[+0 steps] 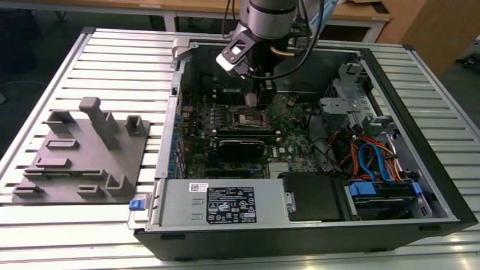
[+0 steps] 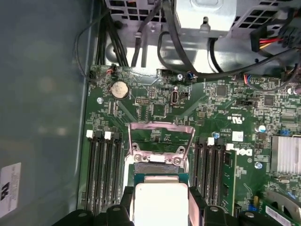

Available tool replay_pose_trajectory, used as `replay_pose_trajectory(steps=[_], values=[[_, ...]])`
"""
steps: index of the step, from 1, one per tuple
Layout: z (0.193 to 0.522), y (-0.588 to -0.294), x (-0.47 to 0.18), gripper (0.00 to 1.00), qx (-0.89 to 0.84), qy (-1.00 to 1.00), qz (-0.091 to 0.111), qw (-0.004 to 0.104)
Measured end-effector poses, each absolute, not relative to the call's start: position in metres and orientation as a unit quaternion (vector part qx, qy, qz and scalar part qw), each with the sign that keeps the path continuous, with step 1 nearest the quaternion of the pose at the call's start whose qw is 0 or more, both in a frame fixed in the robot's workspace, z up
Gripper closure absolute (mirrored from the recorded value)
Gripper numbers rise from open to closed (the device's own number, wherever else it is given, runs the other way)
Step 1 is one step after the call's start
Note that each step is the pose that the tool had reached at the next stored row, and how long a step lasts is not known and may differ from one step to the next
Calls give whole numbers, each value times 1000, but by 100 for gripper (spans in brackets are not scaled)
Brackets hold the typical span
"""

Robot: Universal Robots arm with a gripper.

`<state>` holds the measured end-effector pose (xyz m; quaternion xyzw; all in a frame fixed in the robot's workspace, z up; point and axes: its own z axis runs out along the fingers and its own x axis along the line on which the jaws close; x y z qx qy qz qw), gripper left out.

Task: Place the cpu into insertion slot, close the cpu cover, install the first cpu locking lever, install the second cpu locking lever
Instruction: 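Place the cpu into insertion slot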

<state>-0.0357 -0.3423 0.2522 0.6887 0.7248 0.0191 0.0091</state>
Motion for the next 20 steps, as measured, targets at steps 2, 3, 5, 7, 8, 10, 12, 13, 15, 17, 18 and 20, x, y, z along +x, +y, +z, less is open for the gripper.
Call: replay_pose_trajectory(steps=[2,3,5,7,8,10,12,13,15,17,18,20], values=[[249,-342,-37,46,690,724,18,10],[247,-342,-38,46,690,724,17,11],[243,-341,-38,46,690,723,16,12],[239,-341,-39,46,691,723,15,13],[238,-341,-39,46,692,722,15,13],[234,-341,-39,46,697,716,15,13],[230,-340,-39,46,702,712,15,13],[229,-340,-39,46,703,711,15,13],[225,-340,-39,46,704,710,15,13],[221,-340,-39,46,704,710,15,13],[220,-339,-39,46,704,710,15,13],[217,-339,-40,46,704,710,15,13]])
